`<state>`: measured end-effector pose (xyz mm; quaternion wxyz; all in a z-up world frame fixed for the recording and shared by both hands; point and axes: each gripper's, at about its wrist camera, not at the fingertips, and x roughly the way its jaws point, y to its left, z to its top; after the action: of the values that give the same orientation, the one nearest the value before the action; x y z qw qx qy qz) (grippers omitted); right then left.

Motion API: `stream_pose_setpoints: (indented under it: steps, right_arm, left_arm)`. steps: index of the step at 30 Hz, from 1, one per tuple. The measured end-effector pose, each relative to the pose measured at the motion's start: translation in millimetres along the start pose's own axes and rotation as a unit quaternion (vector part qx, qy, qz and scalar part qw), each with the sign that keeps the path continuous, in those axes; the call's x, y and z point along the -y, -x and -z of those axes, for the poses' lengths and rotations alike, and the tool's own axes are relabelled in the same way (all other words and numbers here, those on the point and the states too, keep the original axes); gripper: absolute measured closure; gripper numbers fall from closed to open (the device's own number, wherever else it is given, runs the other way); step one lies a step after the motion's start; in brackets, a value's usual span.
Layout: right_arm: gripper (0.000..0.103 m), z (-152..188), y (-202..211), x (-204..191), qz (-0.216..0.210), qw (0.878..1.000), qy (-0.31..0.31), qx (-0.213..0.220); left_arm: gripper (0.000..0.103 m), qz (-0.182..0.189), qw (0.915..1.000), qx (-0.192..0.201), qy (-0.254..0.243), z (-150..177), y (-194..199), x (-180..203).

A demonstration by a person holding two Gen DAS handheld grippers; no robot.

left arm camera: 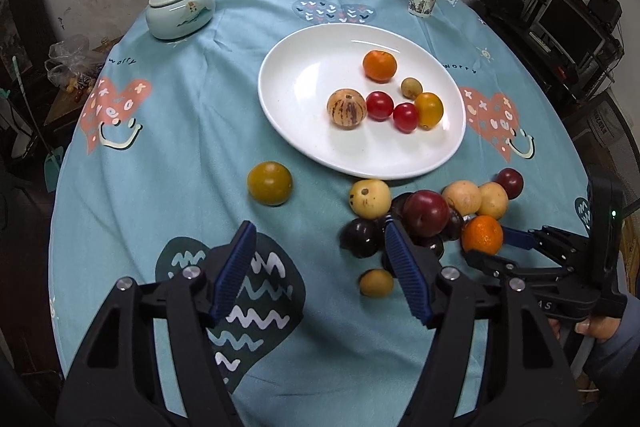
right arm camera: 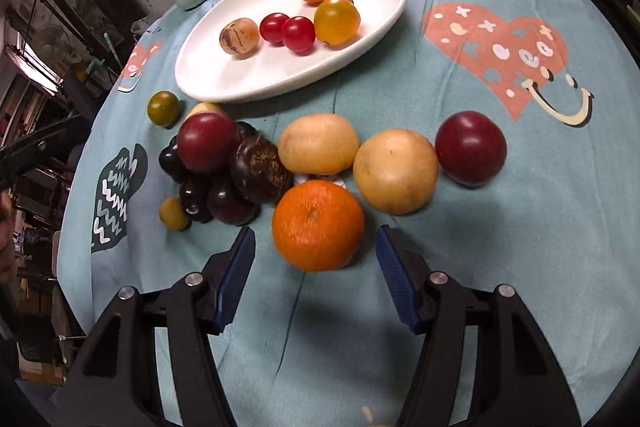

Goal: Organize fruits
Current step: 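Withdraw both open tools from the plate back toward the fruit cluster, then grasp a mandarin orange with the right tool while the left tool grasps a dark purple plum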

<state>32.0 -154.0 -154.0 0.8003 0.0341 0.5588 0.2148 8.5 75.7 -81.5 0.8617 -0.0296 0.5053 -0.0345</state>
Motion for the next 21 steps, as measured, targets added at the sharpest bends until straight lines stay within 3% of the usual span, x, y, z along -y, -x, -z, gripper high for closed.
stream_pose_setpoints:
  steps: [2, 8, 14, 18, 21]
  right_arm:
    - [0.056, -2.1, -0.8, -0.1, -0.007, 1.000, 0.004, 0.005]
    - [0.058, 1.1, 5.7, 9.2, -0.026, 1.000, 0.005, -0.004]
    - [0.057, 17.0, 18.8, 25.7, -0.039, 0.999, -0.027, -0.002]
    - [0.057, 23.5, 24.6, 31.6, -0.043, 0.998, -0.037, 0.000]
    - [0.057, 27.1, 27.0, 33.1, -0.047, 0.998, -0.040, -0.001]
  left_arm:
    - [0.034, -0.001, 1.0000, -0.002, 0.000, -0.2, -2.1, 1.6]
    - [0.034, 0.010, 0.9996, -0.008, -0.027, -5.3, -12.3, 21.0]
    - [0.034, 0.032, 0.9931, -0.007, -0.113, -16.8, -34.6, 72.4]
    - [0.034, 0.043, 0.9931, -0.028, -0.106, -35.9, -62.8, 86.1]
    - [0.034, 0.044, 0.9915, -0.057, -0.109, -29.3, -75.0, 88.2]
